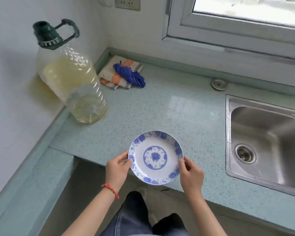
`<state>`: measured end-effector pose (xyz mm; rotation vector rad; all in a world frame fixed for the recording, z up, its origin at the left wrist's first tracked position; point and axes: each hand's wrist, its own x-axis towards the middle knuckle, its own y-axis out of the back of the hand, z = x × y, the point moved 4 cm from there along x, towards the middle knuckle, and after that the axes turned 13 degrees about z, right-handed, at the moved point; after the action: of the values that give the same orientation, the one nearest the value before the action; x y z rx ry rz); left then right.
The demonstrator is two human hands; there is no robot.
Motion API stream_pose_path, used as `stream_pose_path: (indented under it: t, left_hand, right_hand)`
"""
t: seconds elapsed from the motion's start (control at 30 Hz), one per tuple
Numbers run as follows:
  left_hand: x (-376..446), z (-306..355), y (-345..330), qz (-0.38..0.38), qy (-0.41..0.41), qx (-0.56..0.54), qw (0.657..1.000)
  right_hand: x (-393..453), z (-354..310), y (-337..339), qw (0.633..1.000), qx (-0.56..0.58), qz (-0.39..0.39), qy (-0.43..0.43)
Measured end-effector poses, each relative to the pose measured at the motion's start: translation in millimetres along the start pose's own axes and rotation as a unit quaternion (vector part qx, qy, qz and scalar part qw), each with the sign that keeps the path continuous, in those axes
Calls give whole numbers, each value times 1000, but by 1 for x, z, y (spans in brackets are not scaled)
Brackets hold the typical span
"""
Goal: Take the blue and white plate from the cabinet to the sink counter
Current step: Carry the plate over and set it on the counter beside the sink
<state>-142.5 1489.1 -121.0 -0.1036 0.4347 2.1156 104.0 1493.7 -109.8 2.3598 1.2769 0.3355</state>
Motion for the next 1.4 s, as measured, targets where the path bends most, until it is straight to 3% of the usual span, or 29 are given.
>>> stream_pose_path:
  t: [0.33, 1.4]
  left_hand:
    - [75, -3, -57, -70, 19, 54, 996]
    - [144, 28, -131, -68, 8, 33, 997]
  right_hand:
    - [36, 6, -37, 995, -52, 64, -54]
    - [132, 4, -75, 989, -138, 48, -26]
